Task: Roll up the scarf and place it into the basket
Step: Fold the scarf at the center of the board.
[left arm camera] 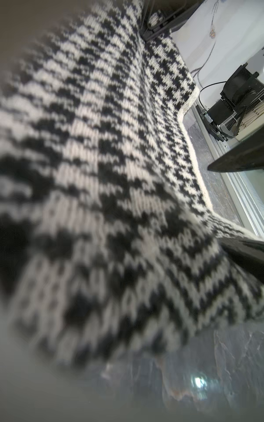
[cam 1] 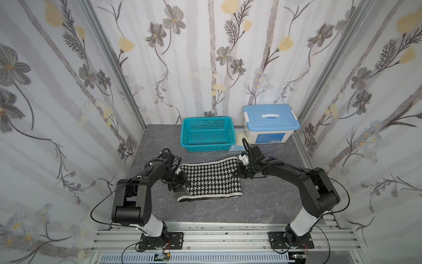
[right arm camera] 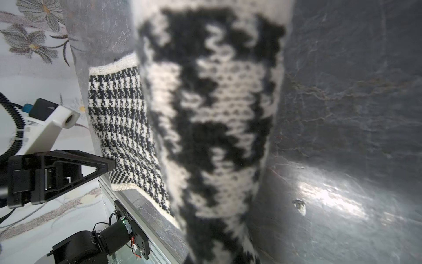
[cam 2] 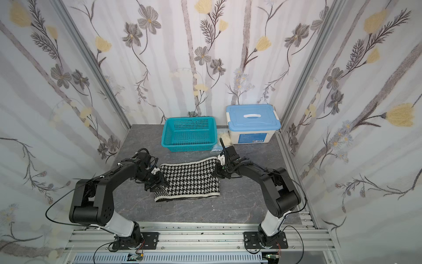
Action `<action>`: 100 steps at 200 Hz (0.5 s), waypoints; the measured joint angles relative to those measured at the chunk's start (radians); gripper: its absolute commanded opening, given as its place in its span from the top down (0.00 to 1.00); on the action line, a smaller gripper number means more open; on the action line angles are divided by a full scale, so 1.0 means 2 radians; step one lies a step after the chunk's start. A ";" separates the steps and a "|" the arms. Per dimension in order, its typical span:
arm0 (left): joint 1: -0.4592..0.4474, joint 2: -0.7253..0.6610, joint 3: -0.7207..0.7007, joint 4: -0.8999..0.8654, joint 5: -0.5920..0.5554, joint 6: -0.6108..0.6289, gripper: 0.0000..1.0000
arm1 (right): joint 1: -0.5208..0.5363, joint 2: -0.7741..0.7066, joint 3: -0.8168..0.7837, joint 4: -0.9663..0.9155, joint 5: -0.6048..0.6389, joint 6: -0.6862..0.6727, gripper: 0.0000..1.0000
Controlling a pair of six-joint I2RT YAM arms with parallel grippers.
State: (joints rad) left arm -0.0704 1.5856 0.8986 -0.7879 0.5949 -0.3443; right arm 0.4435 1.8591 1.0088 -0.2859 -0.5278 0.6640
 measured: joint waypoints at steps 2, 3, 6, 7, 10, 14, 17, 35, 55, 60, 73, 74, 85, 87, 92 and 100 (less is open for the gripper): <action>0.000 0.002 -0.001 0.001 0.000 0.000 0.52 | -0.001 -0.001 -0.001 0.000 0.000 0.000 1.00; 0.000 0.004 -0.001 0.002 -0.001 0.000 0.52 | -0.001 -0.001 -0.002 0.000 0.000 0.000 1.00; 0.000 0.008 -0.003 0.004 -0.001 0.000 0.52 | -0.002 -0.002 -0.004 0.000 0.000 0.000 1.00; 0.000 0.009 -0.003 0.005 -0.002 0.000 0.52 | -0.003 -0.003 -0.005 0.000 0.000 0.000 1.00; 0.000 0.012 -0.005 0.008 -0.003 0.000 0.52 | -0.004 -0.004 -0.006 0.000 0.000 0.000 1.00; 0.000 0.018 -0.007 0.012 -0.005 0.000 0.52 | -0.006 -0.005 -0.009 0.000 0.000 0.000 1.00; 0.000 0.022 -0.008 0.014 -0.006 0.000 0.52 | -0.007 -0.006 -0.011 0.000 0.000 0.000 1.00; 0.000 0.045 -0.010 0.020 -0.004 -0.001 0.53 | -0.016 -0.010 -0.020 0.000 0.000 -0.002 1.00; -0.003 0.042 0.009 0.015 -0.005 -0.002 0.52 | -0.019 -0.010 -0.017 -0.005 -0.001 -0.009 1.00; -0.004 0.036 0.020 0.012 -0.004 -0.002 0.51 | -0.019 -0.010 -0.015 -0.007 0.000 -0.011 1.00; -0.005 0.017 0.053 0.003 0.000 -0.002 0.50 | -0.019 -0.010 -0.010 -0.015 0.000 -0.017 1.00; -0.005 0.016 0.055 0.002 0.000 -0.002 0.50 | -0.019 -0.010 -0.010 -0.015 0.000 -0.017 1.00; -0.005 0.000 0.089 -0.008 0.004 -0.002 0.49 | -0.019 -0.010 -0.008 -0.019 0.000 -0.022 1.00; -0.005 -0.002 0.095 -0.010 0.004 -0.002 0.49 | -0.019 -0.010 -0.008 -0.020 0.000 -0.022 1.00; -0.005 -0.005 0.108 -0.014 0.005 -0.002 0.50 | -0.019 -0.010 -0.007 -0.021 0.000 -0.023 1.00; -0.005 -0.006 0.127 -0.019 0.008 -0.002 0.50 | -0.019 -0.010 -0.007 -0.023 0.000 -0.027 1.00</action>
State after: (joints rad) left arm -0.0799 1.5734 1.1526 -0.8257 0.6106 -0.3477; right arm 0.4046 1.8393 0.9955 -0.3321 -0.5282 0.6098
